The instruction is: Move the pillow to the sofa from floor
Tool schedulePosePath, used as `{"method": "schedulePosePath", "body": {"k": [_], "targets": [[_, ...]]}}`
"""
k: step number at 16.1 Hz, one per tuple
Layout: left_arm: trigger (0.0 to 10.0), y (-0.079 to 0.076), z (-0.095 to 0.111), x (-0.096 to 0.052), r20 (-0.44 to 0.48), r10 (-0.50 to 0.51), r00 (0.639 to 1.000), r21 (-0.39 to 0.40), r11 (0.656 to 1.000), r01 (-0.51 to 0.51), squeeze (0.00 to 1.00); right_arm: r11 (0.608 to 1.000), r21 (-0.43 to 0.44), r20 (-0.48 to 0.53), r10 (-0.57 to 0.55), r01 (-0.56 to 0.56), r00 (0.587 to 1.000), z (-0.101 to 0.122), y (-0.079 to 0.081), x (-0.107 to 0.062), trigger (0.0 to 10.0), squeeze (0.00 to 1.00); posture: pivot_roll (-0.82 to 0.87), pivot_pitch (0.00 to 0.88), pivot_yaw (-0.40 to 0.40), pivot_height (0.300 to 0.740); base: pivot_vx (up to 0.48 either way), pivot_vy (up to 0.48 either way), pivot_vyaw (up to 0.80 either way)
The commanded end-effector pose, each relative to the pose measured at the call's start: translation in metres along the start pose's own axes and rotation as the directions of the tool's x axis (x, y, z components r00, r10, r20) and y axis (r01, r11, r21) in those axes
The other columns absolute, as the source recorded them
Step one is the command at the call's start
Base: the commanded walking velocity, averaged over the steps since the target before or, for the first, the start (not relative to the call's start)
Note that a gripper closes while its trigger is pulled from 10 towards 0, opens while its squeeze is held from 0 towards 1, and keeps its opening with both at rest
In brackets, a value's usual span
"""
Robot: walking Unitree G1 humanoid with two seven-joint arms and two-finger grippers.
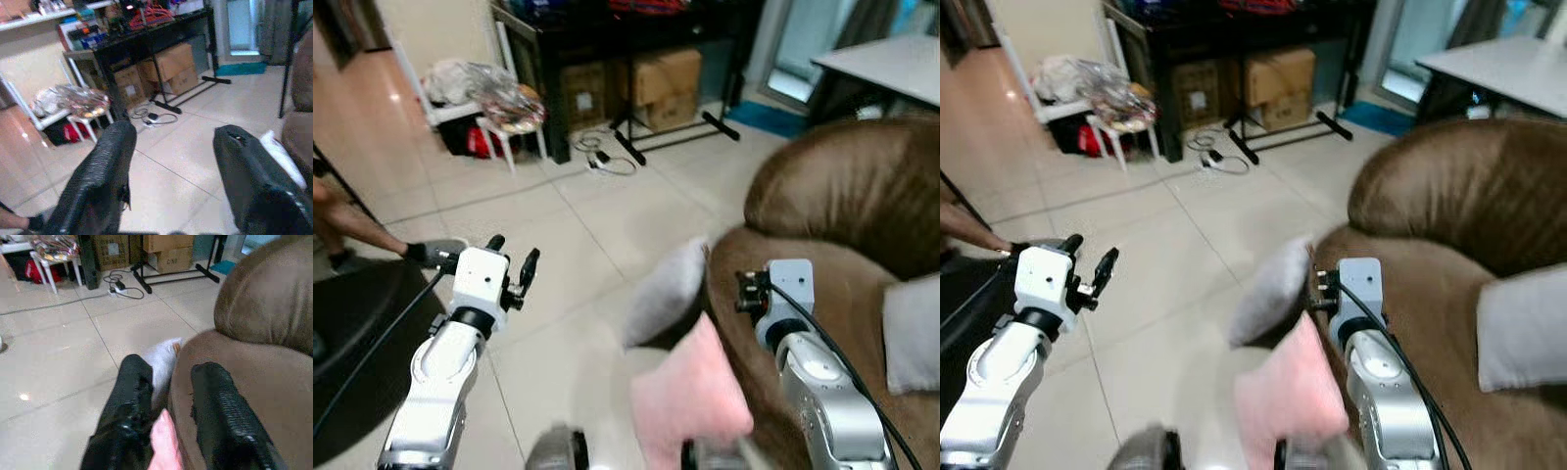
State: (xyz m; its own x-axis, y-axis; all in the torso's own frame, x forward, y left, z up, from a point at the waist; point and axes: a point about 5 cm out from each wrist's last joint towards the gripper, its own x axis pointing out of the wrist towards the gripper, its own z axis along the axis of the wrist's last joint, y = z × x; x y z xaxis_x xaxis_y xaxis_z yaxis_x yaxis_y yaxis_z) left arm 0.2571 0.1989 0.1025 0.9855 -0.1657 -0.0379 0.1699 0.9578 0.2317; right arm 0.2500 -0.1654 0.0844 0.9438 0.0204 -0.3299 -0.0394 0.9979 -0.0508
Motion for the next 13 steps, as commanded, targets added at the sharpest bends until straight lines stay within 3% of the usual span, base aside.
{"method": "schedulePosePath", "body": {"k": [1,4,5,7,9,10,11,12,13], "targets": [[10.0,0.001,-0.001,-0.001,-0.014,0.004,1.000,-0.031,0.999,-0.005,1.00,0.999,-0.049,0.019,0.003,-0.003,1.000,0.002,-0.002,-0.001,10.0,1.00,-0.12,0.000,0.027,0.606,0.000,0.000,0.00],[10.0,0.002,0.000,0.000,-0.002,0.036,0.999,0.006,0.999,-0.036,1.00,0.999,-0.045,0.065,-0.006,0.009,0.998,0.007,-0.003,0.000,10.0,1.00,-0.12,0.000,0.024,0.592,0.000,0.000,-0.14],[10.0,0.004,0.003,0.002,0.053,0.074,0.996,0.012,0.997,-0.075,1.00,0.999,-0.033,0.068,-0.009,0.012,0.998,0.007,-0.003,0.001,10.0,1.00,-0.12,0.000,0.024,0.592,0.000,0.000,-0.42],[10.0,0.010,0.007,0.003,0.080,0.160,0.984,0.019,0.987,-0.162,1.00,0.998,-0.056,0.096,-0.005,0.011,0.995,0.011,-0.001,0.002,10.0,1.00,-0.12,0.000,0.022,0.592,0.000,0.000,-0.21],[10.0,0.010,0.005,0.003,0.026,0.132,0.991,-0.011,0.991,-0.132,1.00,0.997,-0.055,0.133,-0.038,0.046,0.990,0.013,-0.001,0.002,10.0,1.00,-0.12,0.000,0.025,0.592,0.000,0.000,0.00],[10.0,0.010,0.005,0.003,0.031,0.126,0.992,0.004,0.992,-0.126,0.94,0.998,-0.041,0.109,-0.044,0.049,0.993,0.011,-0.002,0.003,10.0,1.00,-0.12,0.000,0.027,0.592,0.000,0.000,0.00],[10.0,0.009,0.004,0.003,0.031,0.117,0.993,0.011,0.993,-0.117,0.81,0.999,-0.040,0.097,-0.032,0.036,0.995,0.010,-0.002,0.003,10.0,1.00,-0.12,0.000,0.027,0.592,0.000,0.000,0.00],[10.0,0.007,0.002,0.003,0.037,0.096,0.995,0.008,0.995,-0.096,0.76,0.999,-0.030,0.090,-0.018,0.021,0.996,0.010,-0.001,0.003,10.0,1.00,-0.12,0.000,0.030,0.592,0.000,0.000,0.00],[10.0,0.007,0.003,0.002,0.046,0.081,0.996,-0.017,0.997,-0.081,0.77,1.000,-0.016,0.091,-0.011,0.013,0.996,0.009,-0.002,0.003,10.0,1.00,-0.12,0.000,0.030,0.592,0.000,0.000,0.00]]}}
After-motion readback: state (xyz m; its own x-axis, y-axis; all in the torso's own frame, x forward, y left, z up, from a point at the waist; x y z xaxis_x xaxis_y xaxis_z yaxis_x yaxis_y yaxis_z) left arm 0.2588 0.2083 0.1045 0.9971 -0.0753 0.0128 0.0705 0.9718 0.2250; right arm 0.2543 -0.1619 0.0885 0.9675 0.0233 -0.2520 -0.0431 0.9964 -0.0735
